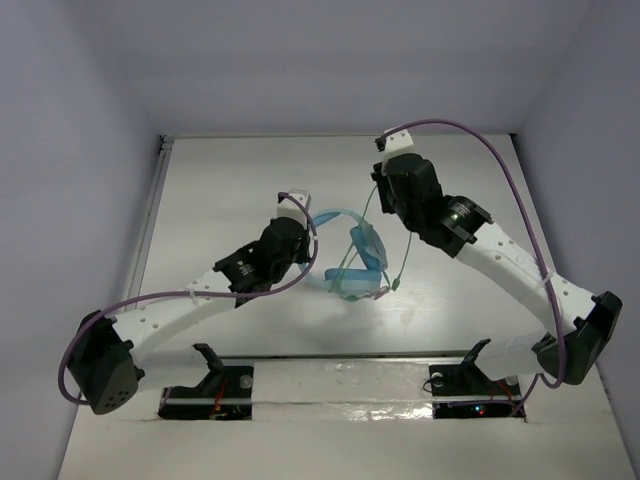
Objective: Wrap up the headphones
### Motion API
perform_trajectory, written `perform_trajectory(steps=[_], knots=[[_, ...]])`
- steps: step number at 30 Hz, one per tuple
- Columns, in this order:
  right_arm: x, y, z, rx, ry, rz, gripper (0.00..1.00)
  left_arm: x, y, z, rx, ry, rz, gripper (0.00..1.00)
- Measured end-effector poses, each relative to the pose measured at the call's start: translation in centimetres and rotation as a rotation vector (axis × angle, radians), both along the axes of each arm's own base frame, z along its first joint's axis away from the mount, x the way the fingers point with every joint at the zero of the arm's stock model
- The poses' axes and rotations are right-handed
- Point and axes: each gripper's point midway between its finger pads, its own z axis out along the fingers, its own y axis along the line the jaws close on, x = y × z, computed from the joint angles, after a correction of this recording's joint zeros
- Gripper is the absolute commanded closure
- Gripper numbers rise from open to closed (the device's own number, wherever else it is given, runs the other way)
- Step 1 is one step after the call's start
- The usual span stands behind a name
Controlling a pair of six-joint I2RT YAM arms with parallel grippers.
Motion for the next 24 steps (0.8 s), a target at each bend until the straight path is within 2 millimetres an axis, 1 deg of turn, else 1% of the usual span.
perform_trajectory(steps=[2, 5, 7, 9, 12, 14, 17, 21, 24], knots=[[0.7, 0.1, -0.4, 0.019, 0.006, 0.014, 0.78, -0.3, -0.2, 0.2, 0.000, 0.007, -0.023, 1.00], [1.1, 0.5, -1.3, 0.037, 0.011, 0.033, 0.82, -0.7, -0.4, 0.7, -0.011, 0.014, -0.057, 1.00], [1.1, 0.9, -2.6, 0.041, 0.023, 0.044, 0.85, -1.1, -0.7, 1.2, -0.028, 0.014, -0.083, 1.00], [1.2, 0.9, -4.1, 0.048, 0.039, 0.038, 0.85, -1.3, -0.7, 1.9, -0.042, 0.014, -0.099, 1.00], [1.2, 0.7, -6.5, 0.072, 0.066, 0.023, 0.84, -1.1, -0.8, 3.5, -0.072, 0.000, -0.115, 1.00], [1.3, 0.6, -7.3, 0.097, 0.072, 0.010, 0.82, -0.8, -0.7, 4.5, -0.095, -0.005, -0.124, 1.00], [1.5, 0.6, -7.5, 0.145, 0.061, 0.001, 0.78, -0.3, -0.5, 5.4, -0.122, -0.004, -0.133, 1.00], [1.6, 0.9, -6.8, 0.248, 0.037, 0.032, 0.74, 0.2, -0.3, 6.3, -0.180, 0.000, -0.149, 1.00], [1.6, 1.3, -6.4, 0.320, 0.022, 0.080, 0.73, 0.3, -0.3, 7.2, -0.231, -0.004, -0.157, 1.00]])
